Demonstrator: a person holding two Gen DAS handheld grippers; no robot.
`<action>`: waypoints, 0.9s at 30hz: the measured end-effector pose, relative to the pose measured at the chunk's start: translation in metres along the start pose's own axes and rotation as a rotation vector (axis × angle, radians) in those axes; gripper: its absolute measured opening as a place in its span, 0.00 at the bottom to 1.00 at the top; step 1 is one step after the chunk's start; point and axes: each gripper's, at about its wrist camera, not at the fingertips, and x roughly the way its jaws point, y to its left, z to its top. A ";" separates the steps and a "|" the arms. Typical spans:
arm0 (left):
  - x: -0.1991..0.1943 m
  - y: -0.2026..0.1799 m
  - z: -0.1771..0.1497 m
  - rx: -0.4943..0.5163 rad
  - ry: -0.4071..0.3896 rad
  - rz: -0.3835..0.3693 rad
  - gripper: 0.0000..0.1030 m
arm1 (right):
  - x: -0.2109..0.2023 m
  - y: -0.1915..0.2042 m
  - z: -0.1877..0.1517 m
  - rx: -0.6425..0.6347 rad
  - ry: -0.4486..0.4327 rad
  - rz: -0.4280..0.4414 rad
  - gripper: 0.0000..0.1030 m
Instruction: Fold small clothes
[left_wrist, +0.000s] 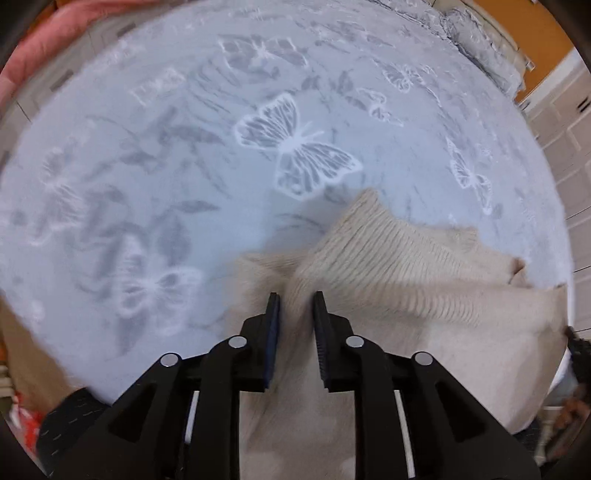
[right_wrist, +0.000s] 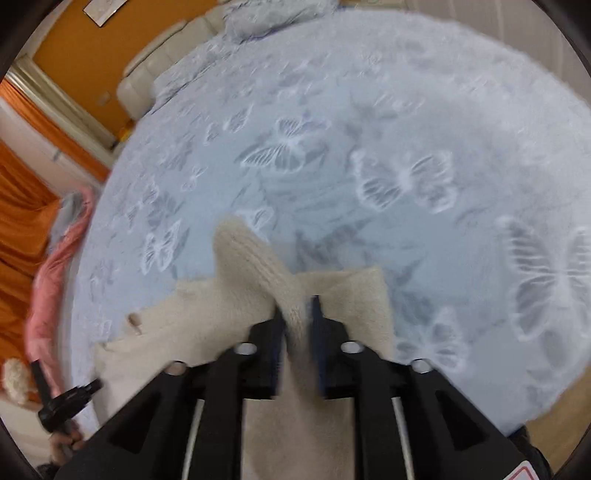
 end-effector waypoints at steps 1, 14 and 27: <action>-0.013 -0.002 -0.005 -0.003 -0.028 0.021 0.25 | -0.010 0.005 -0.007 -0.024 -0.024 -0.014 0.25; -0.007 -0.081 -0.109 0.194 0.045 -0.054 0.51 | 0.017 0.105 -0.144 -0.366 0.280 0.200 0.07; -0.064 0.049 -0.091 -0.192 -0.075 0.022 0.63 | -0.049 -0.004 -0.085 -0.156 0.109 0.031 0.13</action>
